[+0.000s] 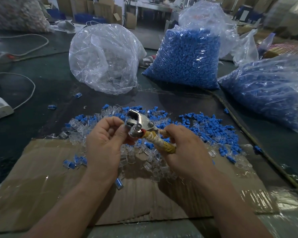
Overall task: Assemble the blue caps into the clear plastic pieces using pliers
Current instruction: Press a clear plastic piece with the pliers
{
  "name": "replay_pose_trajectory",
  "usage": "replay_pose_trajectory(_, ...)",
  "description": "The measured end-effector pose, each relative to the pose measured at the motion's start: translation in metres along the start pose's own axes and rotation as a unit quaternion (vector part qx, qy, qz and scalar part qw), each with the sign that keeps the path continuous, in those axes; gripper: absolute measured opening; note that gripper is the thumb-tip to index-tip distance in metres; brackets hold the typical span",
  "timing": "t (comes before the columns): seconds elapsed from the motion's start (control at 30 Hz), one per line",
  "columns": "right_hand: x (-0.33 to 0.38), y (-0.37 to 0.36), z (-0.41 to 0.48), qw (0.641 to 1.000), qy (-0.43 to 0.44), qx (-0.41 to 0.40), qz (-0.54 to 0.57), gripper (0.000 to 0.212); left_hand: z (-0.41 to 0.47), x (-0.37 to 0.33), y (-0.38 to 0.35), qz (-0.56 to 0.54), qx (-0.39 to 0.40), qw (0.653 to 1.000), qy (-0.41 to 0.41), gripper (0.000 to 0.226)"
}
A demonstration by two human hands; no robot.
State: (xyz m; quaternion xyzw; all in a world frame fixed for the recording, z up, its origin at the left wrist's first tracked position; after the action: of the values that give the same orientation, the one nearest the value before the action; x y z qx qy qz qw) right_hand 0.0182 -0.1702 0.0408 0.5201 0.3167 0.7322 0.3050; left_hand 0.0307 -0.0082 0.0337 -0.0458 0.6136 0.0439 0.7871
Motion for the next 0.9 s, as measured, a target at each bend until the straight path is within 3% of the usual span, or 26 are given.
replay_pose_trajectory(0.27,-0.003,0.003,0.0,0.999,-0.01,-0.039,-0.01,0.031,0.008,-0.001,0.008,0.043,0.031,0.999,0.012,0.004)
replay_pose_trajectory(0.5,-0.029,0.02,0.0,0.992,-0.069,-0.101,-0.042,0.044,0.025,-0.006,0.045,0.131,0.001,0.99,0.058,0.018)
replay_pose_trajectory(0.67,-0.045,0.025,0.002,0.984,-0.125,-0.106,-0.073,0.056,0.029,-0.003,0.054,0.255,0.13,0.948,0.141,0.012)
replay_pose_trajectory(0.9,-0.055,0.025,0.003,0.978,-0.167,-0.095,-0.085,0.063,0.031,0.004,0.059,0.365,0.207,0.894,0.161,0.021)
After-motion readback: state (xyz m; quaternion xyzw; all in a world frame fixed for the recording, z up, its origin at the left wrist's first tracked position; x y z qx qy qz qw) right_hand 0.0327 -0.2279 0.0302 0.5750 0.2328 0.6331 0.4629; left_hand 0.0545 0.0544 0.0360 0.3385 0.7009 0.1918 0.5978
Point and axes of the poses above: each hand's wrist, its own z-axis towards the middle knuckle, its own y-axis out of the back of the hand, x = y × z, the point moved 3 cm from there along z, towards the middle knuckle, and after that the axes turned 14 degrees about z, right-handed, at the moved point
